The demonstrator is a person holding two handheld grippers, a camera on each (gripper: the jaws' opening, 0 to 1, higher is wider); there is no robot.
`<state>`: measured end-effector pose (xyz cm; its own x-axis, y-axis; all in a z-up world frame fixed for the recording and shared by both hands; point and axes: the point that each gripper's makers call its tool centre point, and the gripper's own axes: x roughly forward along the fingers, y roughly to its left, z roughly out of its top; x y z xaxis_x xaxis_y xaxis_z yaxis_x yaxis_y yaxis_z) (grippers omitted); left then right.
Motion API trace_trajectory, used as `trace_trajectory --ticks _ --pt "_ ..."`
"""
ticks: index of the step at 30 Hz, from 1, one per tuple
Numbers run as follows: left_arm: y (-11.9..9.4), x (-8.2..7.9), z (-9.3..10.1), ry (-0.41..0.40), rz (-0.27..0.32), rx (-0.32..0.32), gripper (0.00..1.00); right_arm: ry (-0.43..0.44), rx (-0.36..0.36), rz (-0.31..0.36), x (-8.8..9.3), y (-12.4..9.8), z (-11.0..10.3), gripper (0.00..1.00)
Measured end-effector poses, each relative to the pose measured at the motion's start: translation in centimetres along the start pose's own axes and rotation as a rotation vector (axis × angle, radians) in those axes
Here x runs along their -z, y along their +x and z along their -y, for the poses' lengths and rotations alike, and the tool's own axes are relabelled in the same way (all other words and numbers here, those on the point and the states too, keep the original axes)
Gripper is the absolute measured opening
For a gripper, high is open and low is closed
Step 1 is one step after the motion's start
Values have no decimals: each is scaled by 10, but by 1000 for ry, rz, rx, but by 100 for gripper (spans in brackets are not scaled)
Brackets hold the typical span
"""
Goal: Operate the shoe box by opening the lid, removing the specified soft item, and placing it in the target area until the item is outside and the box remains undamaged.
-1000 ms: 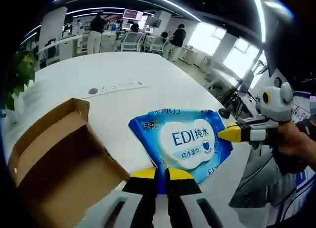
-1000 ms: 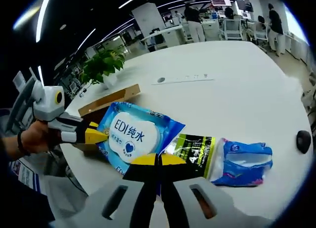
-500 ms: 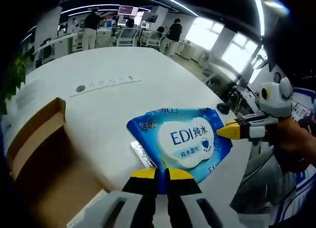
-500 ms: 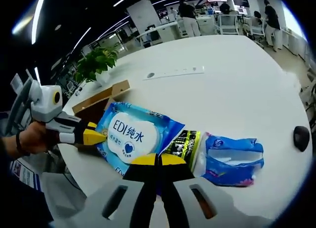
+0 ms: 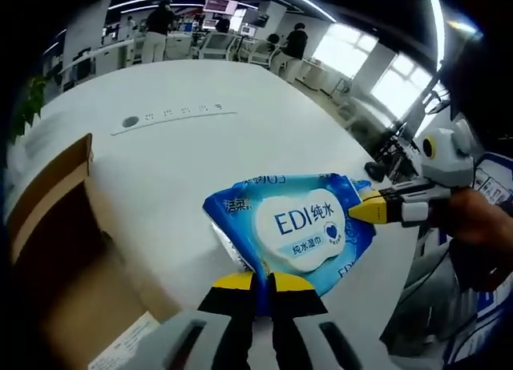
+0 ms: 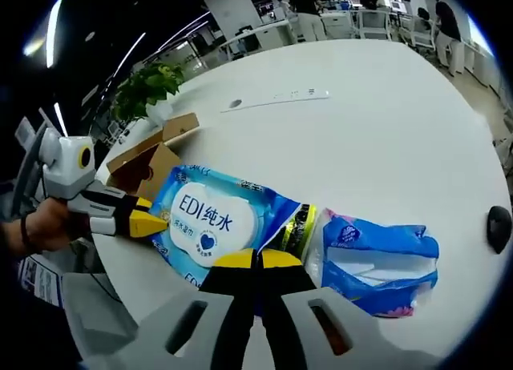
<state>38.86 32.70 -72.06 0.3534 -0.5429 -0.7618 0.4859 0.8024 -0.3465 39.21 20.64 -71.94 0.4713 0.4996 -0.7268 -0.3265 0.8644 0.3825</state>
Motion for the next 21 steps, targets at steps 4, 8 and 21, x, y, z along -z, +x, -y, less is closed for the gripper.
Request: trace_trajectory --ticks 4,8,21 --pt "7 3 -1 9 -15 -15 5 -2 -2 -16 4 6 5 0" --pt "14 6 -2 7 -29 -27 6 -3 -4 -31 8 13 11 0" --pt "28 10 -8 -30 -50 -50 6 -6 -5 -52 12 29 23 0"
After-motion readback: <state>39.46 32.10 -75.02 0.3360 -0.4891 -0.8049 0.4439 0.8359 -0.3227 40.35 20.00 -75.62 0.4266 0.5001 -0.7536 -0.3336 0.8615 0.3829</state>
